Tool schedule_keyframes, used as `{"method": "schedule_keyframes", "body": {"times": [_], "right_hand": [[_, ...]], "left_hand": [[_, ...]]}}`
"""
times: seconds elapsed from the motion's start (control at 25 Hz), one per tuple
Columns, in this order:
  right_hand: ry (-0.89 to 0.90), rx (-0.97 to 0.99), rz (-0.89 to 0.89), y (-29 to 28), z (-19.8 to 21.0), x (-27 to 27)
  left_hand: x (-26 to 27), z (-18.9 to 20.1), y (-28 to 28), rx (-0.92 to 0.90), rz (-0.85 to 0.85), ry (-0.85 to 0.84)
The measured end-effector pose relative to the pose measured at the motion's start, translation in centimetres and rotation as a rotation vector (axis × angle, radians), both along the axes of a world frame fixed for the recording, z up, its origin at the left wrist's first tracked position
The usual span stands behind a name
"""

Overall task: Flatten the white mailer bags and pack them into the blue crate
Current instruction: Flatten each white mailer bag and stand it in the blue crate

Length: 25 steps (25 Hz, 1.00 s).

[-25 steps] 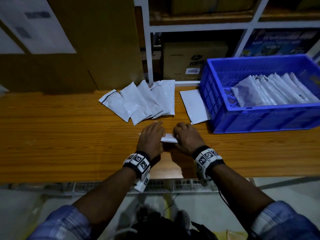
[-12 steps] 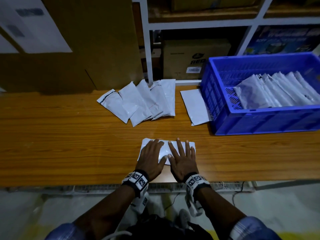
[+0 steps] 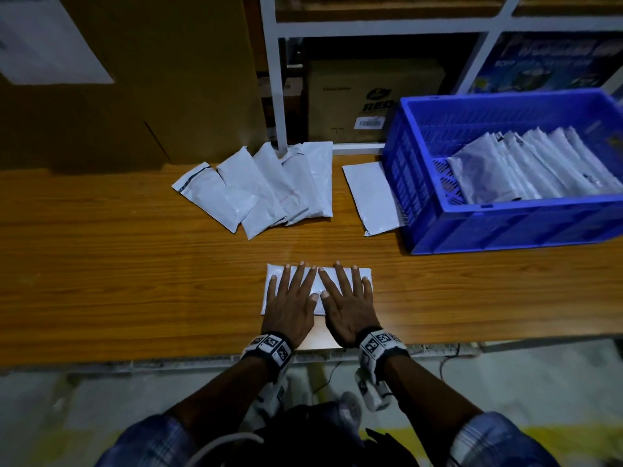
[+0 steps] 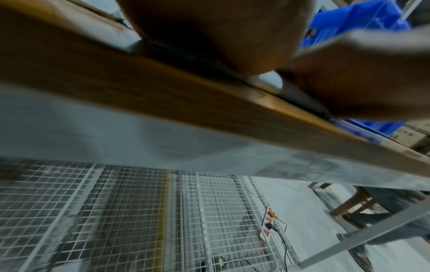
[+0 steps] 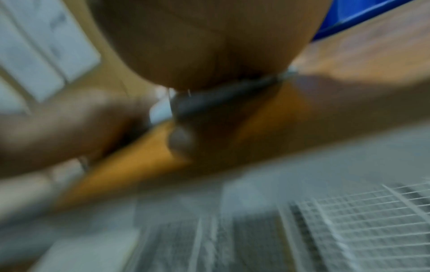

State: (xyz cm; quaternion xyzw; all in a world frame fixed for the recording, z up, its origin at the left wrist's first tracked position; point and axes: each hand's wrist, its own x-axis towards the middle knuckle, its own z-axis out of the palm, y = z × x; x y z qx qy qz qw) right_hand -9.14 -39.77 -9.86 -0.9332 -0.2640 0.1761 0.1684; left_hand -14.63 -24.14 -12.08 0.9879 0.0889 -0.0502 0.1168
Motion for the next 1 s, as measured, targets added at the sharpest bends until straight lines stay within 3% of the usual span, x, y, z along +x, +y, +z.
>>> {"method": "schedule_keyframes", "body": {"times": [0.2,0.56,0.88,1.0], "right_hand": [[-0.080,-0.009,-0.062,1.3,1.1,0.3],[-0.046,-0.116,-0.093,2.5,-0.9,-0.2],[0.114,-0.130,-0.040,2.1,-0.4,1.1],[0.090,-0.110,0.029,1.1,-0.4,1.2]], "left_hand": [[-0.4,-0.2,0.1,-0.033,0.004,-0.011],[-0.8,-0.5,0.8,-0.095,-0.044,-0.033],[-0.1,0.1,0.7,-0.069,0.055,-0.009],[0.1,-0.5,0.9,-0.082,0.042,0.037]]}}
